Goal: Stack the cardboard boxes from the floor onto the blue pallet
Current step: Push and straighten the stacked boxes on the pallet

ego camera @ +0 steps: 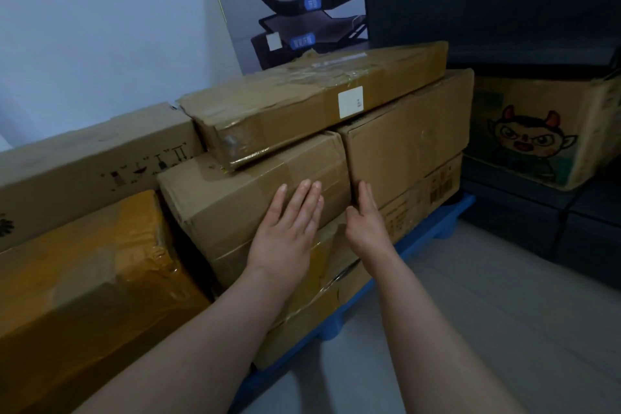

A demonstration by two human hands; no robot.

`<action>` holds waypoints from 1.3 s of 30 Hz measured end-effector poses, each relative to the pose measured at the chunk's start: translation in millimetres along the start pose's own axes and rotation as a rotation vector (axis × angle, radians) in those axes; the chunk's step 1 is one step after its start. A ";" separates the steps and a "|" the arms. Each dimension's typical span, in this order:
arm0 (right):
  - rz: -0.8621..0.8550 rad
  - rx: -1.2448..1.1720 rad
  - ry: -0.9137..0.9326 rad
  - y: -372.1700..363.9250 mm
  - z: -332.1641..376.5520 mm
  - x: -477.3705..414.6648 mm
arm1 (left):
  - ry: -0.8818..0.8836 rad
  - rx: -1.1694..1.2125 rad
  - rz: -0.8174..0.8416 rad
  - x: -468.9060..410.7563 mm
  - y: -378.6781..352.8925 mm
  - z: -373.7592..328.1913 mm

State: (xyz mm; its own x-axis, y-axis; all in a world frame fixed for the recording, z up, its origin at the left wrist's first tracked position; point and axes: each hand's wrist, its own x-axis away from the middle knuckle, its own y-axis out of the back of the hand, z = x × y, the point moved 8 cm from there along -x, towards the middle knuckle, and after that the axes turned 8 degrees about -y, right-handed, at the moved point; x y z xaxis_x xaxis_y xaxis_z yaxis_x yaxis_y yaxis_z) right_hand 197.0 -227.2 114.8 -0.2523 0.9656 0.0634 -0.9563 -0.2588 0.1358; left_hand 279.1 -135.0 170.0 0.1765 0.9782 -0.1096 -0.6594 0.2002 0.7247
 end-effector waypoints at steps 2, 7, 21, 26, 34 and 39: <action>0.019 -0.039 -0.018 0.6 -1.4 -1.4 | -0.007 0.006 -0.001 -2.5 1.8 -0.9; -0.012 -0.050 -0.092 -10.0 -2.9 8.4 | -0.006 0.102 -0.041 18.9 8.8 4.9; -0.088 0.210 0.074 -128.5 53.0 113.9 | 0.556 0.279 0.011 210.4 -14.2 135.5; -0.114 0.255 0.068 -152.9 54.8 128.6 | 0.635 0.414 0.024 225.0 -27.1 146.8; -0.130 0.280 0.038 -153.4 50.3 126.0 | 0.594 0.442 0.013 212.9 -26.6 147.3; -0.135 0.255 0.023 -156.0 56.9 132.9 | 0.589 0.508 -0.094 232.4 -24.8 154.7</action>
State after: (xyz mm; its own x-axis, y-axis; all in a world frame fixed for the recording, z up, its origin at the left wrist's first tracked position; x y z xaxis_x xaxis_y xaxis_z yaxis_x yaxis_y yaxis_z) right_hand 321.1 -60.0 158.3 -0.1311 0.9914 0.0053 -0.9142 -0.1230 0.3860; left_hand 449.5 78.8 231.8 -0.2951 0.8552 -0.4261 -0.2205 0.3730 0.9013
